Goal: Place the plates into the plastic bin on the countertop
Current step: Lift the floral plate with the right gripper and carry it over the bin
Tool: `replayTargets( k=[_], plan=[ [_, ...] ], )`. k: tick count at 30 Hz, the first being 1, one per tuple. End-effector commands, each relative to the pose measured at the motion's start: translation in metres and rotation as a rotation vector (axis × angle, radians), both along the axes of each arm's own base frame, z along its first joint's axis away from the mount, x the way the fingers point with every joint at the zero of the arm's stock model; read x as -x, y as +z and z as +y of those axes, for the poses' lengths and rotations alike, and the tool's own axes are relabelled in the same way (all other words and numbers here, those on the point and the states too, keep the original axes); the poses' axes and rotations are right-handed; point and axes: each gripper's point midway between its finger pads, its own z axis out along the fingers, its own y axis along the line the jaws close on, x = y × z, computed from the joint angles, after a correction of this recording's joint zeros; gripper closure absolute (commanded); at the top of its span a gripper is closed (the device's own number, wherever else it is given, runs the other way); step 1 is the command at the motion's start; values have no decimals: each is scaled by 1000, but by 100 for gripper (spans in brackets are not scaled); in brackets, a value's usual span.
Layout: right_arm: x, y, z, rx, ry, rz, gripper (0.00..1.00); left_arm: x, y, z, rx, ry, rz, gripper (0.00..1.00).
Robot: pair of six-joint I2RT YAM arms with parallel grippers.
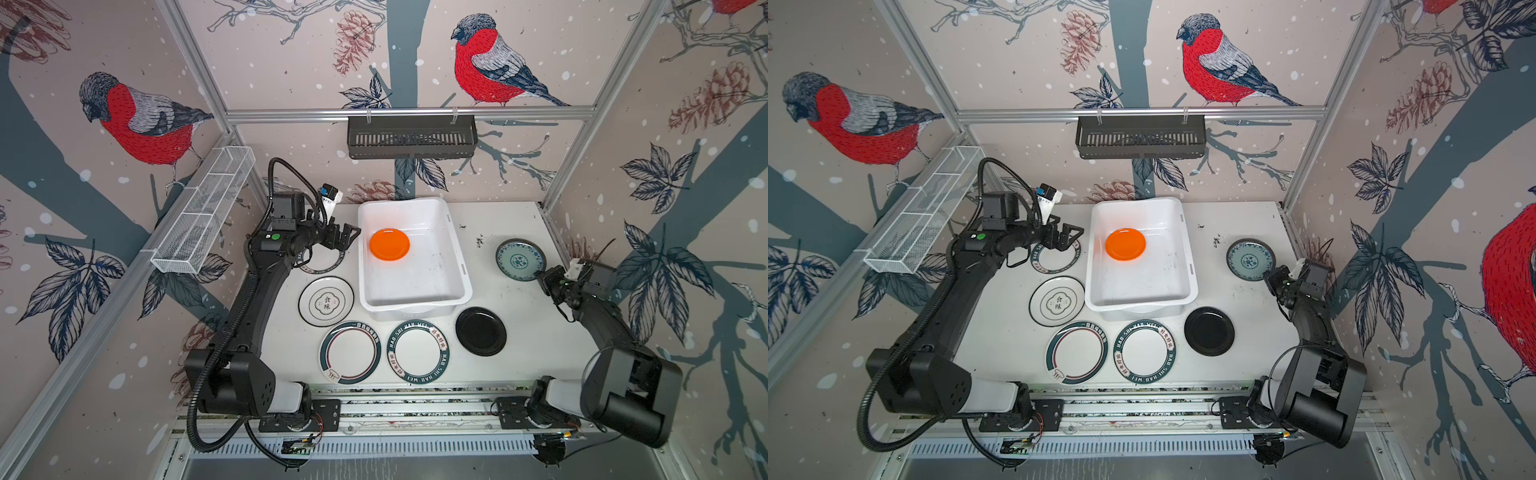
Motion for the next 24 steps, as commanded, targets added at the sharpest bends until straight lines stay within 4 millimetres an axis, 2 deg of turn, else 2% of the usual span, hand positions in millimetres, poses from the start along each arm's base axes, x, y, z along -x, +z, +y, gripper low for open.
replayTargets(
  k=[1,9,12,19,24],
  plan=[
    [-15,23,8,2,3,-43,96,0,6,2,-3,14,-19,3],
    [-50,83,36,28,77,-151,96,0,9,4,-12,27,-30,3],
    [-62,104,53,46,114,-189,96,-2,9,4,-12,27,-30,3],
    [-88,146,103,78,222,-258,96,-3,12,4,-10,27,-32,3],
    [-103,166,145,88,300,-296,96,-2,14,4,-9,30,-34,3]
  ],
)
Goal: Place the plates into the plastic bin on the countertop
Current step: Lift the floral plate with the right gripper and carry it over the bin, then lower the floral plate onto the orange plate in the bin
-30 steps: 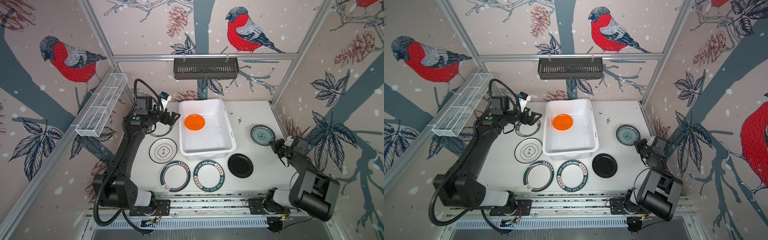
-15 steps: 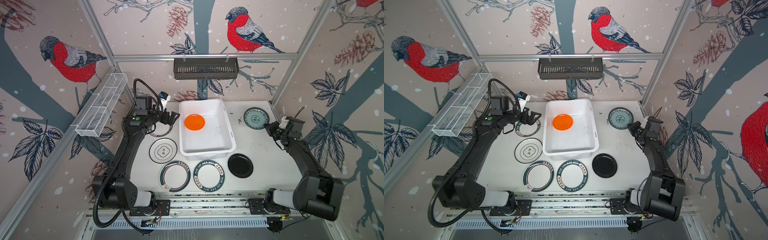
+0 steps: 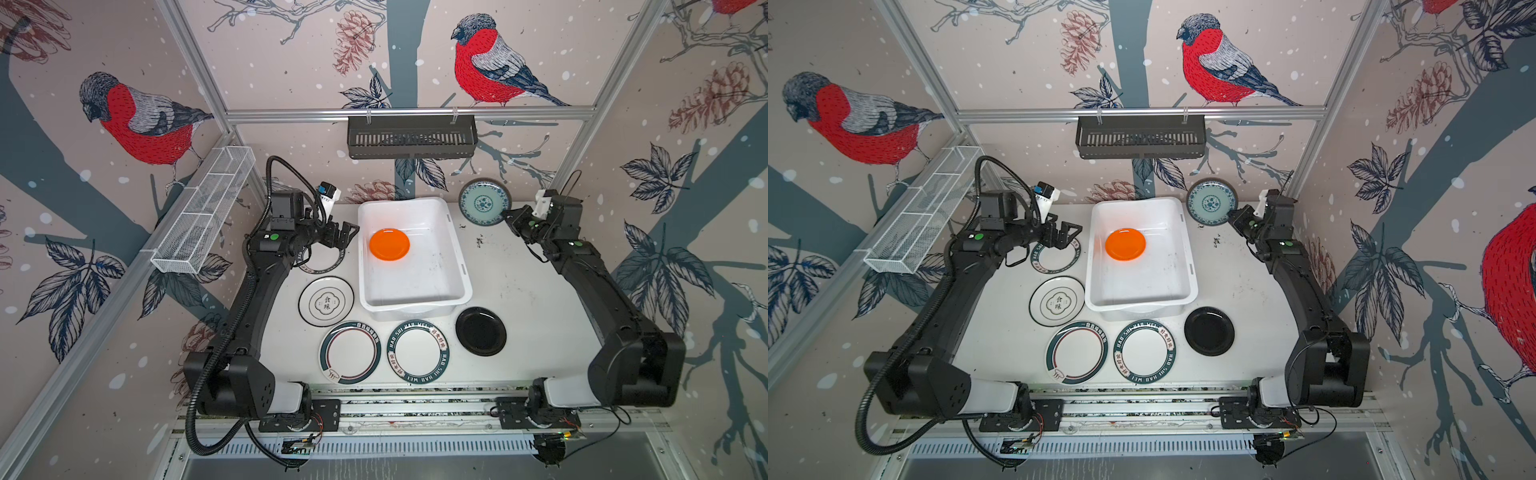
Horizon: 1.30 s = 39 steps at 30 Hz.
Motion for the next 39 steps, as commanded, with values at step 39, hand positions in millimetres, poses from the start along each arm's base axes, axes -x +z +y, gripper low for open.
replayTargets(
  k=[39],
  plan=[
    [-33,-155,246,172,411,243,94,5,25,-1,15,0,-60,3]
  ],
)
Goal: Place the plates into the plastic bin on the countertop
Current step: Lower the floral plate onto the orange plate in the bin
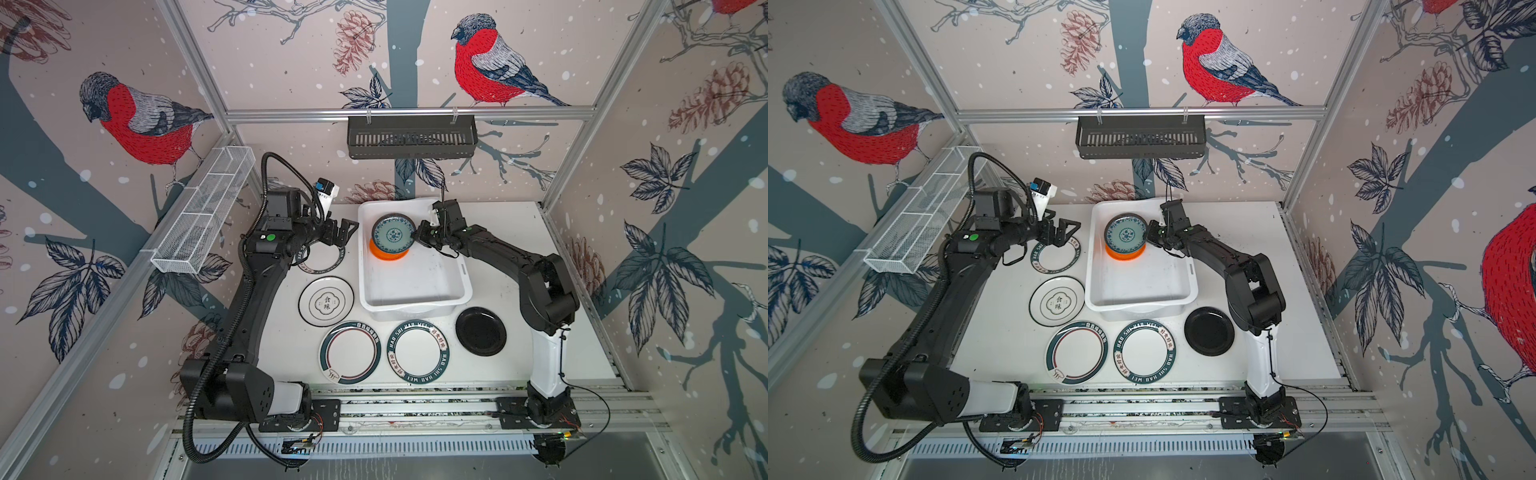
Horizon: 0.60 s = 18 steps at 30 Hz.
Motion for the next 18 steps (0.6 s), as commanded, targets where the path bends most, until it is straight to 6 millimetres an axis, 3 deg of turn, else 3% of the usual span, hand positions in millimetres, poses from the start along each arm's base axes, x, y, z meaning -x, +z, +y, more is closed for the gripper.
replayTargets(
  k=[1,8,18],
  plan=[
    [-7,-9,0,41,-4,-12,94,1,7,0,3,-3,-20,3],
    [-13,-39,5,79,4,31,93,2,0,1,-12,2,-12,3],
    [-19,-64,10,105,9,74,91,3,-4,2,-16,2,-7,3]
  ],
)
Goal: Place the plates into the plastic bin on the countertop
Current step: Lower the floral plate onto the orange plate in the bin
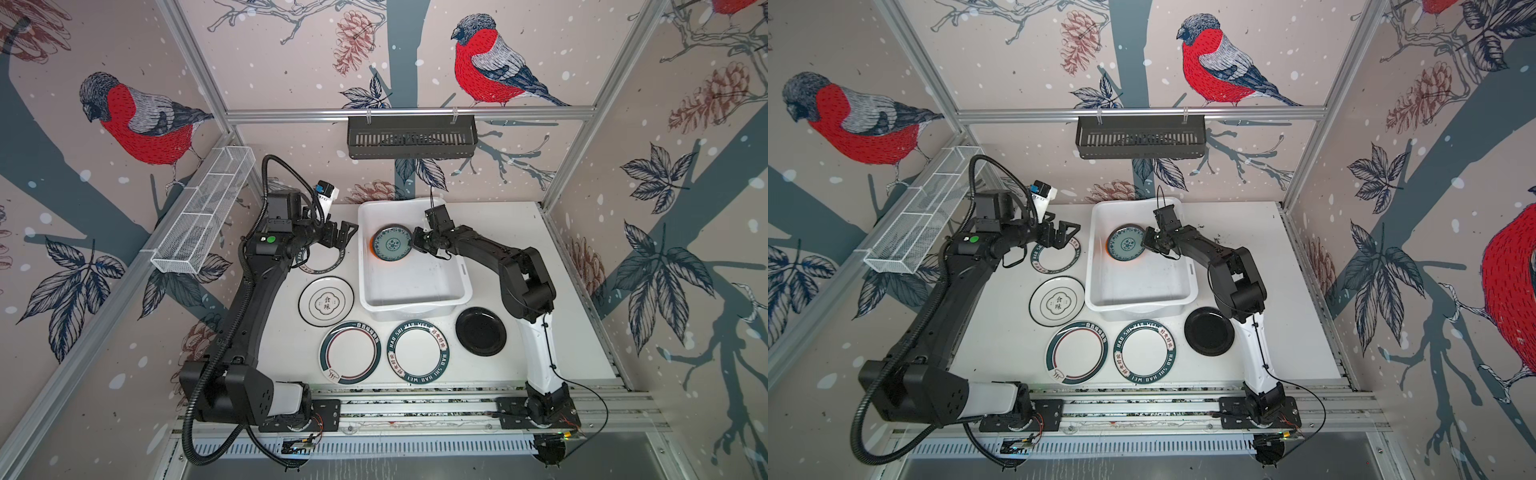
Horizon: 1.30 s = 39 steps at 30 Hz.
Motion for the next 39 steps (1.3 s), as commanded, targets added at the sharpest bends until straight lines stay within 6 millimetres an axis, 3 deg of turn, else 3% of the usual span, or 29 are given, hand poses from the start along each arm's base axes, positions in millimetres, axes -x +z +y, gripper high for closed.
replayTargets(
  k=[1,18,25,39],
  plan=[
    [-3,-4,2,13,7,-1,91,1,3,0,-6,-6,-18,3],
    [-11,-20,7,-10,-2,34,88,-1,5,0,-16,-9,-29,3],
    [-14,-22,9,-8,-2,43,82,-2,3,-1,-17,-14,-26,3],
    [-14,-16,-5,74,-20,38,59,-3,3,-1,-23,-18,-26,3]
  ],
)
